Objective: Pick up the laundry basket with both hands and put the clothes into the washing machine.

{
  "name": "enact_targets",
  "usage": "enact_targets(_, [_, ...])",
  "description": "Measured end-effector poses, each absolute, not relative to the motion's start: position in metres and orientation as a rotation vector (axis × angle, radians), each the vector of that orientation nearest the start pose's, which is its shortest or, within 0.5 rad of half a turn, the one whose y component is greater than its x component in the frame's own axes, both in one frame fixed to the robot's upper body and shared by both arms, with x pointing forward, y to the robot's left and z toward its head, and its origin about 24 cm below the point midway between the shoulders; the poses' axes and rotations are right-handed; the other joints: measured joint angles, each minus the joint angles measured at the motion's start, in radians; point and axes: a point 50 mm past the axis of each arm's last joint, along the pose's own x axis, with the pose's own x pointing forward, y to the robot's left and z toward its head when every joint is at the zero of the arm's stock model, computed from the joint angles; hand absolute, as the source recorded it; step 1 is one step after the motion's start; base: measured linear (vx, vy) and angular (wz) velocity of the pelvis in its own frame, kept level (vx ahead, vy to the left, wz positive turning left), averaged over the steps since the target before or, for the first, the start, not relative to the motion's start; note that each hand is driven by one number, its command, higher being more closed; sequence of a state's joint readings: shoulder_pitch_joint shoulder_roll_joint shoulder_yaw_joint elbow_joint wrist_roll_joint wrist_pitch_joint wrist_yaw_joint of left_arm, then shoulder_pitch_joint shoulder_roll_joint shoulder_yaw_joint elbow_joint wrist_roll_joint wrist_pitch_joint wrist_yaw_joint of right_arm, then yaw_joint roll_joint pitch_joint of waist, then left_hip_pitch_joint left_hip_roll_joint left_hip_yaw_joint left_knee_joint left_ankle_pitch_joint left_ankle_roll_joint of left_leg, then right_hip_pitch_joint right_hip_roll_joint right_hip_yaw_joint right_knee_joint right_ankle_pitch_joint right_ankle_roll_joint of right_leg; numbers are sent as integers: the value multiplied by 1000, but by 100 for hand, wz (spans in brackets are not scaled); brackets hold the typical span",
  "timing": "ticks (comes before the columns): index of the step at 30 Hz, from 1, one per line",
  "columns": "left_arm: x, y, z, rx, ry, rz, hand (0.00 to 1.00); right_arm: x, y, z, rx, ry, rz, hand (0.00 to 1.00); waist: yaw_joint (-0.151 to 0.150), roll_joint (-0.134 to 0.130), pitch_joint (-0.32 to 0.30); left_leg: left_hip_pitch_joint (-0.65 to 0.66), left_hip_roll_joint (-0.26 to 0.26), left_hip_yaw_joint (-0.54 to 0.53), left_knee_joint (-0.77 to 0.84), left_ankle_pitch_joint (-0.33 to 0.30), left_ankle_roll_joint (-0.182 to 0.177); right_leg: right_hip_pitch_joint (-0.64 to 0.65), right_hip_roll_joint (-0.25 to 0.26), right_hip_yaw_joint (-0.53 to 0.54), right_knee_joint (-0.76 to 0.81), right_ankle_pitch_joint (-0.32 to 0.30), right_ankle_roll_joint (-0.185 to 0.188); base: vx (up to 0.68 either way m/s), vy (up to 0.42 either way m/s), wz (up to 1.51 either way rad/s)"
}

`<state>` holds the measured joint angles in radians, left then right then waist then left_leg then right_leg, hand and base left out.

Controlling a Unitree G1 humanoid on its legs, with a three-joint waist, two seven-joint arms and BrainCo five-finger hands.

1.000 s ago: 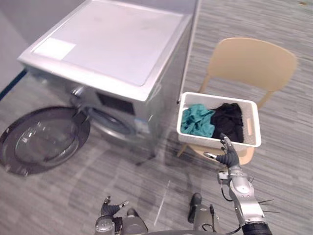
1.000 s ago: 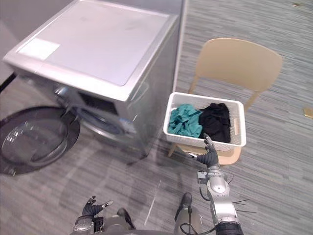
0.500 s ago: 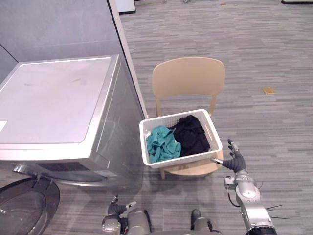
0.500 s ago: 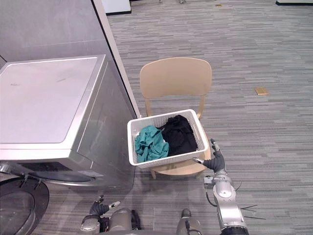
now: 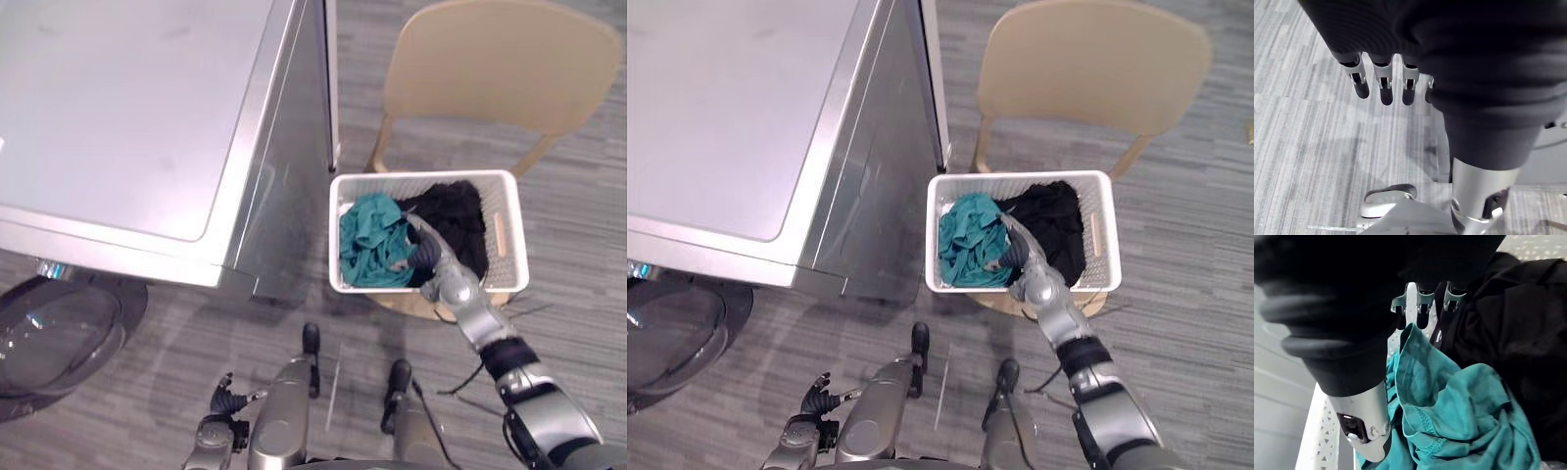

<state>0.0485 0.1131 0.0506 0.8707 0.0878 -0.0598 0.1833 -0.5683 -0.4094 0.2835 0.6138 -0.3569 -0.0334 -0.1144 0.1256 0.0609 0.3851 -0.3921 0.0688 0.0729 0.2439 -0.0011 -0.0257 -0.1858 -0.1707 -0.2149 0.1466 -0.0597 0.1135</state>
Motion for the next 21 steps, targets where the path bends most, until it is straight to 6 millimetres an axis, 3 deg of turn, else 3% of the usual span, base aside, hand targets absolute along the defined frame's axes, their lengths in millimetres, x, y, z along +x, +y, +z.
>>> enact_targets(3, [157,215,-124,257,791,260,0,372,-184,97,-923,-50,37,0,14,-1,47,-44,-6,-27,-3,18,2,-31,1,-18,0,15,-9,-28,24,22])
enact_targets(7, [175,217,-116,258,734,280,0,386,-202,102,-964,37,-39,0,58,1,57,-87,-24,-60,-59,65,3,-77,-5,-47,-1,16,-10,-15,21,32])
enact_targets(8, [182,216,-112,239,716,288,0,390,-205,105,-969,52,-74,100,67,6,59,-108,-29,-84,-79,85,2,-95,-5,-67,-1,16,-10,-19,-6,31])
enact_targets(11, [195,212,-106,215,679,300,0,393,-209,111,-973,53,-125,100,82,6,61,-130,-33,-108,-142,121,-6,-136,-5,-90,11,9,-18,-24,-21,29])
enact_targets(16, [209,206,-99,179,635,307,0,397,-206,125,-963,-3,-165,100,78,-1,71,-129,-33,-129,-206,160,-15,-167,-9,-114,50,-26,-25,-5,-41,17])
enact_targets(21, [214,198,-95,137,612,313,0,391,-197,123,-892,-45,-145,100,76,-10,77,-98,-23,-136,-247,190,-21,-166,-7,-113,79,-43,-24,37,-59,4])
